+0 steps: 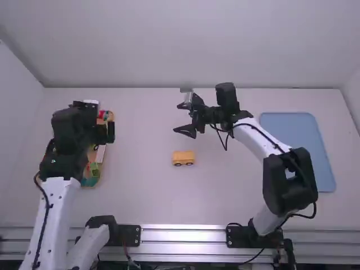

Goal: Assemble lego blocks to make yellow taxi

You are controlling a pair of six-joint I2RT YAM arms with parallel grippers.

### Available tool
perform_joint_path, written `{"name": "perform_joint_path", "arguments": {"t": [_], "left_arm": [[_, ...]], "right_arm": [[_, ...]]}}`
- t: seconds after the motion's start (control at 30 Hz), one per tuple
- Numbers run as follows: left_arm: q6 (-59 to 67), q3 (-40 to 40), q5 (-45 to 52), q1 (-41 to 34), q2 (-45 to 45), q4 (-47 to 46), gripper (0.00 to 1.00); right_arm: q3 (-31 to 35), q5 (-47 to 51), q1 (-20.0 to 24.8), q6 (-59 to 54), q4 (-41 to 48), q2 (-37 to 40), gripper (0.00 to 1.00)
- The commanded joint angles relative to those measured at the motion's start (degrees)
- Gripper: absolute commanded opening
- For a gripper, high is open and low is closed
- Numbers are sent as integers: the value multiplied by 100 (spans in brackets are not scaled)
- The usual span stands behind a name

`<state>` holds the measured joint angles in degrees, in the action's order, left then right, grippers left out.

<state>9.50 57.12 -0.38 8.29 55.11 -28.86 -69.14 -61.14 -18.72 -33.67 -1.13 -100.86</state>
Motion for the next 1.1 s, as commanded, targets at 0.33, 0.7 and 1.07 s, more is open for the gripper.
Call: {"name": "perform_joint_path", "arguments": {"t": [0.33, 0.7, 1.07], "left_arm": [[-861, 3265, -977, 374, 2922, -2203, 99], [-933, 4572, -1598, 372, 4221, -2667, 99], [-361, 4588, -26, 1495, 4277, -2634, 99]], "right_arm": [[-151, -85, 101, -44, -17, 2, 99], [-151, -52, 111, -44, -15, 2, 99], [-151, -50, 103, 44, -142, 2, 99]]}}
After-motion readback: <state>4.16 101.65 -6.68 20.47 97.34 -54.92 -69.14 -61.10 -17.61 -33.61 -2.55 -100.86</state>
